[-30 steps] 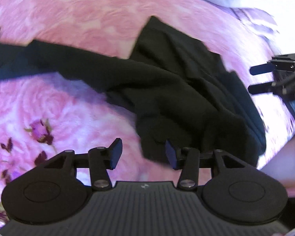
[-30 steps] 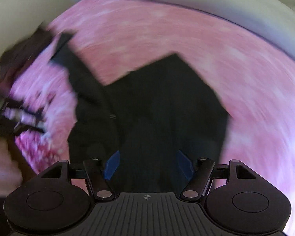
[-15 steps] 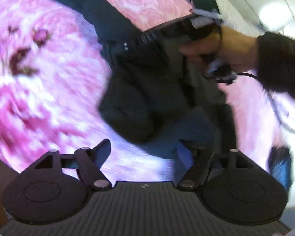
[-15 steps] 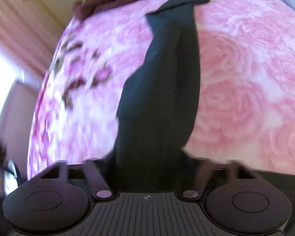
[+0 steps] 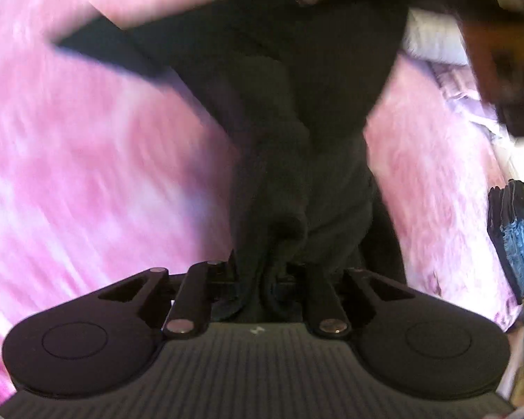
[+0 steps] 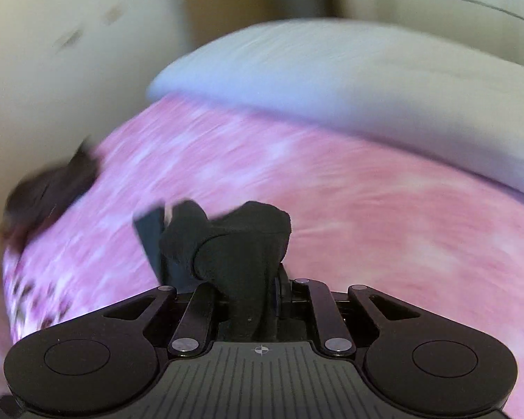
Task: Fold clothes
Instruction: 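Lift the dark shirt with both grippers and shake it out above the bed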
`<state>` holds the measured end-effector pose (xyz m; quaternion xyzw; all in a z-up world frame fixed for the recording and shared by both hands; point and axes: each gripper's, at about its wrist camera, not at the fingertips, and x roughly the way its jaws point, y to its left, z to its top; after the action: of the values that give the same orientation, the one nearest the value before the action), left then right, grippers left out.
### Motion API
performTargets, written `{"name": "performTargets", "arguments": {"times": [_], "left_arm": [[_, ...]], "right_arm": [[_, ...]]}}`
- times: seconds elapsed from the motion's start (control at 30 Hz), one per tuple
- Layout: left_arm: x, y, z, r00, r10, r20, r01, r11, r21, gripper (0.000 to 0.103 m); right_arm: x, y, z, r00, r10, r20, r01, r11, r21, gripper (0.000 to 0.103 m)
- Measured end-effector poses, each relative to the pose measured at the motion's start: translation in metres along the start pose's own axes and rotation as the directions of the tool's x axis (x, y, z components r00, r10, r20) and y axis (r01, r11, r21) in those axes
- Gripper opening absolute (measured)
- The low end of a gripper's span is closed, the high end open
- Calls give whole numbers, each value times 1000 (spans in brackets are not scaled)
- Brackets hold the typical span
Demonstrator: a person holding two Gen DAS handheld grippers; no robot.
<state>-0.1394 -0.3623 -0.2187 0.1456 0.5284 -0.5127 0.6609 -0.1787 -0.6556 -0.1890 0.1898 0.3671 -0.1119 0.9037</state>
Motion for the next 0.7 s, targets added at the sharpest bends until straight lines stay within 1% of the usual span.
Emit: {"name": "performTargets", "arguments": {"times": [0.07, 0.13, 0.17, 0.23, 0.3, 0.37, 0.43, 0.5, 0.57, 0.63, 0.7], "left_arm": [[-27, 11, 30, 997, -16, 72, 11, 997, 73, 11], [-58, 15, 66, 989, -52, 141, 26, 984, 176, 11], [-75, 14, 83, 982, -73, 173, 30, 970, 240, 11], [-105, 12, 113, 968, -114, 223, 28, 934, 356, 11], [-136, 5, 134, 952, -181, 248, 45, 882, 470, 11], [-165, 0, 153, 935, -247, 255, 60, 817, 573, 11], [-198, -4, 162, 920, -306, 244, 76, 752, 655, 11], [-240, -7, 167, 897, -382, 221, 105, 672, 733, 11], [-282, -12, 168, 870, -456, 187, 136, 587, 798, 11], [-321, -16, 168, 844, -514, 153, 166, 521, 838, 11], [-353, -18, 170, 823, -553, 130, 177, 466, 867, 11]], "right_arm": [[-40, -25, -7, 996, -66, 59, 59, 992, 115, 11], [-82, -34, -16, 986, -119, 113, 93, 973, 212, 11], [-102, -37, -20, 979, -146, 140, 106, 960, 258, 11], [-138, -22, -25, 957, -198, 213, 125, 941, 315, 11], [-175, -2, -28, 923, -253, 289, 139, 922, 363, 11], [-213, 22, -29, 875, -316, 367, 148, 896, 419, 11], [-248, 51, -33, 822, -372, 432, 142, 867, 477, 11], [-281, 84, -36, 765, -420, 488, 128, 842, 524, 11], [-315, 117, -37, 699, -465, 543, 124, 827, 549, 11], [-352, 146, -34, 627, -493, 603, 125, 827, 548, 11], [-387, 171, -29, 561, -503, 657, 129, 838, 531, 11]]}}
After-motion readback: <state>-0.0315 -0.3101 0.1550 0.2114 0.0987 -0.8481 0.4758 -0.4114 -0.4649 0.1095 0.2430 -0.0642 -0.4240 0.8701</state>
